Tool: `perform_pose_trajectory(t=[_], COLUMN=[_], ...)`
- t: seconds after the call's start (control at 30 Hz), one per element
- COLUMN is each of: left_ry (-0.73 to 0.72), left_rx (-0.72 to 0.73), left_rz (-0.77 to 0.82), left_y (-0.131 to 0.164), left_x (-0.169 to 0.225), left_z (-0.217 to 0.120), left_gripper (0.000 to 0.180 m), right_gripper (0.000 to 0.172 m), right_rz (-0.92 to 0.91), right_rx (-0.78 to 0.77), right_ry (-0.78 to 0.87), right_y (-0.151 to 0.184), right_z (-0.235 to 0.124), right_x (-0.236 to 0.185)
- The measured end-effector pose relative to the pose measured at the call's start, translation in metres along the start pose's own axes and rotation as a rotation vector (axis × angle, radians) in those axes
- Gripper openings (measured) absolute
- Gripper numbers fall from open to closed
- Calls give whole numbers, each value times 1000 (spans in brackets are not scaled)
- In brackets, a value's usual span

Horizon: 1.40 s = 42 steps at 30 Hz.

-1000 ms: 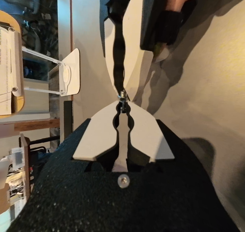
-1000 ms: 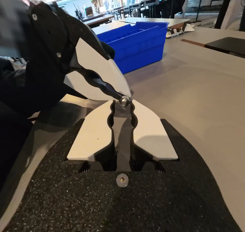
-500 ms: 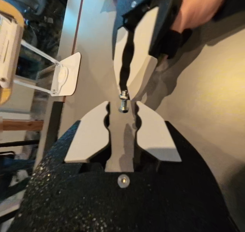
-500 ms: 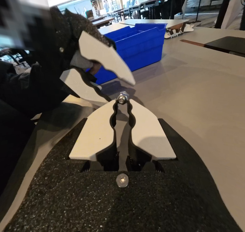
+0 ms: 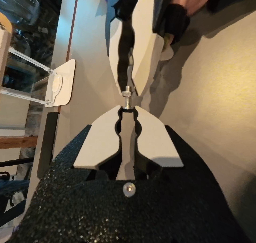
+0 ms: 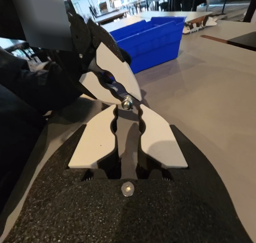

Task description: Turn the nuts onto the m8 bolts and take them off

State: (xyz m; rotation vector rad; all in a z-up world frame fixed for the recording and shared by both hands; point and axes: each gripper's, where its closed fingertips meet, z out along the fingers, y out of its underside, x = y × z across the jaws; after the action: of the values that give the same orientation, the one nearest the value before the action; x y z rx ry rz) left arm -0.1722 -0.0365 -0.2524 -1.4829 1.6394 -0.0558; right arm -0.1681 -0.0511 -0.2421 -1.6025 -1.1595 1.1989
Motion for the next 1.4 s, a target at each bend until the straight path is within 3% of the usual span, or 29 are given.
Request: perform_pose_trajectory(t=[0.23, 0.33, 0.43, 0.67, 0.87, 1.17, 1.27, 1.4], left_ry=[72, 109, 127, 171, 188, 180, 181, 180], left_rx=[-7, 3, 10, 35, 54, 62, 63, 63], left_rz=[-44, -70, -77, -98, -121, -143, -147, -143], left_y=[12, 14, 15, 20, 21, 21, 21, 21], left_x=[15, 20, 24, 34, 36, 37, 37, 37], left_z=[18, 22, 26, 34, 35, 35, 35, 35], left_gripper=[14, 14, 14, 14, 14, 14, 14, 14], right_gripper=[33, 32, 32, 36, 33, 29, 29, 29], right_rz=[-98, -194, -303, -171, -175, -338, -299, -206], right_rx=[-177, -123, -152, -396, -414, -245, -320, -394], right_ry=[42, 8, 136, 144, 114, 55, 150, 155], right_y=[22, 10, 9, 54, 58, 29, 37, 53], right_z=[6, 8, 2, -1, 4, 11, 0, -5], right_x=[-1, -14, -3, 13, 8, -15, 6, 14])
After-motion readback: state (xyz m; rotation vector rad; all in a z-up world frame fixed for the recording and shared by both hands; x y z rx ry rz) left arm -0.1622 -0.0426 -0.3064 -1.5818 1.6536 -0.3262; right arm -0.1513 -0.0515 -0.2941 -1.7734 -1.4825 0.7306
